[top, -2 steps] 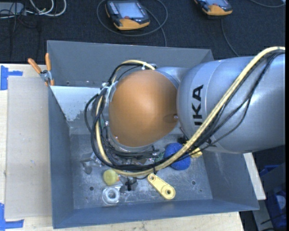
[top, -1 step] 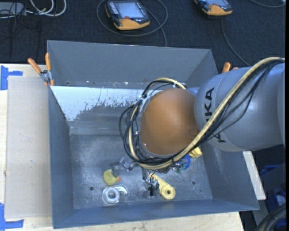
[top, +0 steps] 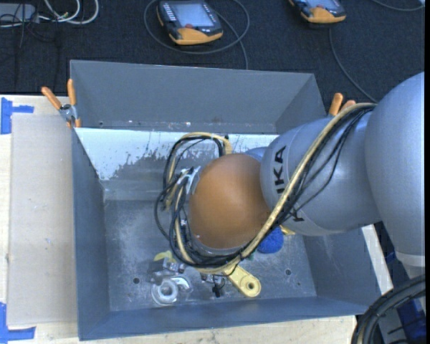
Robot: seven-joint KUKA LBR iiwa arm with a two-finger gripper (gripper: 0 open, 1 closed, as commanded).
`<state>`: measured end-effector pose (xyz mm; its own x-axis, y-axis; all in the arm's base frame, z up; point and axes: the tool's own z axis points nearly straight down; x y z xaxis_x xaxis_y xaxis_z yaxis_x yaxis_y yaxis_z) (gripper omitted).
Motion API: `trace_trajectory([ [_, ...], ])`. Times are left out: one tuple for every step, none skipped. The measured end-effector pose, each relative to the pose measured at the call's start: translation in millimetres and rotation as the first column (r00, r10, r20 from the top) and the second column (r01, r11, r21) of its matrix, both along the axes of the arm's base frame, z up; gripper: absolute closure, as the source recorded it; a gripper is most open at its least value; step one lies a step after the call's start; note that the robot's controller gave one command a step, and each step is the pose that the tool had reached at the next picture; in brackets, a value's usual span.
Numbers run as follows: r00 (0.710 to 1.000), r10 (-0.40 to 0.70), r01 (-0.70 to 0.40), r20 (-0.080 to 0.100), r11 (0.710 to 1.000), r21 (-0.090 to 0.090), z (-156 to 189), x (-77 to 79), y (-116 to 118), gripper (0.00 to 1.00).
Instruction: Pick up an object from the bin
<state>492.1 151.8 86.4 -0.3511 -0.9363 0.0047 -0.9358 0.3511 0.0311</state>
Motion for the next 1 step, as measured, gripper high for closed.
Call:
trace_trajectory([
  [1.0,-0.001,0.001,0.005,1.0,0.001,2.1,1.3,0.0,1.0],
])
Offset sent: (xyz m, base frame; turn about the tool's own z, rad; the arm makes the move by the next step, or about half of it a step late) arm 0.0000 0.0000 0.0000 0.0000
